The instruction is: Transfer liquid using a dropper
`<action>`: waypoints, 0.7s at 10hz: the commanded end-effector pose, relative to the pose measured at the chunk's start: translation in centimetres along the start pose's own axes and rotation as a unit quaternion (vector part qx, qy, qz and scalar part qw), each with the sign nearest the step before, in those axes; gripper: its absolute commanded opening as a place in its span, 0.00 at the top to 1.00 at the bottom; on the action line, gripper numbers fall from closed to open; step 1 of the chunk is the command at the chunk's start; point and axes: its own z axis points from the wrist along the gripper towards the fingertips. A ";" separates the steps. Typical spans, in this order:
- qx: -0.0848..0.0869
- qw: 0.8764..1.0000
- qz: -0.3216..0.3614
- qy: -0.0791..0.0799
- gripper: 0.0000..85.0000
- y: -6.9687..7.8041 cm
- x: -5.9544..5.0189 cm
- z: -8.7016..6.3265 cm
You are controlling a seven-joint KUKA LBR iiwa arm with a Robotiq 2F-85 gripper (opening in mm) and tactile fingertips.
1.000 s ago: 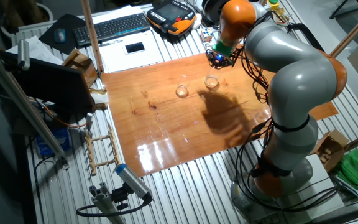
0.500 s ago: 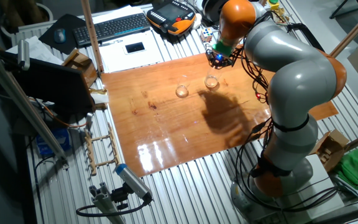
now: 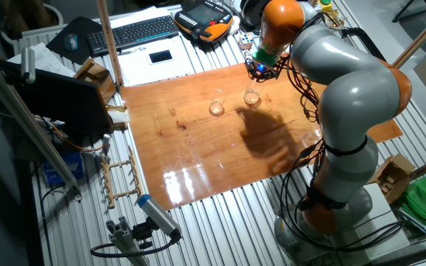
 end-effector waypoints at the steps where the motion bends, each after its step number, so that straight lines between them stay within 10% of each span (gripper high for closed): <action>1: 0.000 1.000 0.000 0.000 0.76 0.0 0.0 0.0; 7: 0.001 1.000 0.001 0.001 0.75 0.0 0.2 0.1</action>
